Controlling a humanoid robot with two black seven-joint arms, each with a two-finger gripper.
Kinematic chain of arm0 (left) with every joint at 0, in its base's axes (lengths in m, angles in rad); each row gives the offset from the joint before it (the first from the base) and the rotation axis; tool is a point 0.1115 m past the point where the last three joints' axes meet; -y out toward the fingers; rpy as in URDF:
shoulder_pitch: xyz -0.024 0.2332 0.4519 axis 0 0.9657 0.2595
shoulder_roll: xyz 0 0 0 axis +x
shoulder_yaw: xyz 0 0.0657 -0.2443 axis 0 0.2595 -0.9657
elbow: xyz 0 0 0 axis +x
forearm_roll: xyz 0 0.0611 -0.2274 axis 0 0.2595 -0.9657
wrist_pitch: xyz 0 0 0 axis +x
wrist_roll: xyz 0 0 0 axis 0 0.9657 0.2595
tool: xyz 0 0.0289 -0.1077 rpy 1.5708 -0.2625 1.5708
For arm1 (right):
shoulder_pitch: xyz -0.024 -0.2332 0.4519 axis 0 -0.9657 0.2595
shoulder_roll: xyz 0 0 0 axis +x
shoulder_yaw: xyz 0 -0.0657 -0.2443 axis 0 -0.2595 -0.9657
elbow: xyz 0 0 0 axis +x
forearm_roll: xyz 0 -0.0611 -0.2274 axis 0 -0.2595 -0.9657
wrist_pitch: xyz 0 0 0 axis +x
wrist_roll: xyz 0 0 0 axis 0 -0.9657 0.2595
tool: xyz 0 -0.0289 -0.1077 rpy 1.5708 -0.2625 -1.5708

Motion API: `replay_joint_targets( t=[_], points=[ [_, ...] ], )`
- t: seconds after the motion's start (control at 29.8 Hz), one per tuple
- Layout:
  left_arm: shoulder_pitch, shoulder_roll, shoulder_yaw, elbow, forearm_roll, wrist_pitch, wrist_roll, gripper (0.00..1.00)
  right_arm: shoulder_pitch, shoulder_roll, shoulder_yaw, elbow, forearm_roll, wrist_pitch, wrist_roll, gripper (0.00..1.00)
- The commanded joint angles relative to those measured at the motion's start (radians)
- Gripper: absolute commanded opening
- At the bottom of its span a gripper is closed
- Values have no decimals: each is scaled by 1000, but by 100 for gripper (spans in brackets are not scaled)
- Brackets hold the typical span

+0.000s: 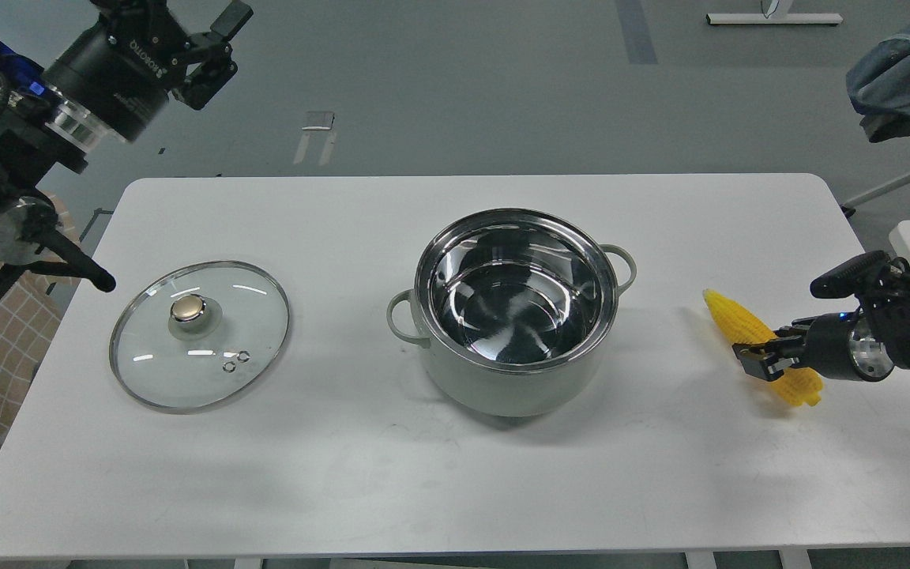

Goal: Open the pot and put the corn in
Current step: 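Grasp the yellow corn cob with the right gripper and lift it, then move the corn over the open pot and lower it inside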

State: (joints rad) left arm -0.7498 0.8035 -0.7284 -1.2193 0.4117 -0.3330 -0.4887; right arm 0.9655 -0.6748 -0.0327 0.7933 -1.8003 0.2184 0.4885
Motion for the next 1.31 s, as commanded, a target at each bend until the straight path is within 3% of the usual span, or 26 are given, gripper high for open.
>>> replay_joint_targets(
  t=[0.0,0.17,0.4,0.67,0.94,1.27],
  points=[
    [1,-1,-2,-2,1,3,0,95,85,-73,1,73,9,2,0,6],
    [10,-1,-2,-3,1,6,0,95,226,-127,-1,133,15,12,0,7],
    [17,-1,-3,-3,1,6,0,95,439,-109,-1,167,25,102,0,7],
    [21,-26,-3,-2,4,8,0,95,686,102,-134,170,149,164,0,9],
    [23,-26,-3,-2,2,9,0,95,746,342,-300,155,259,171,0,9],
    [24,-27,-9,-2,2,9,0,95,650,360,-395,190,266,156,0,10]
  ],
)
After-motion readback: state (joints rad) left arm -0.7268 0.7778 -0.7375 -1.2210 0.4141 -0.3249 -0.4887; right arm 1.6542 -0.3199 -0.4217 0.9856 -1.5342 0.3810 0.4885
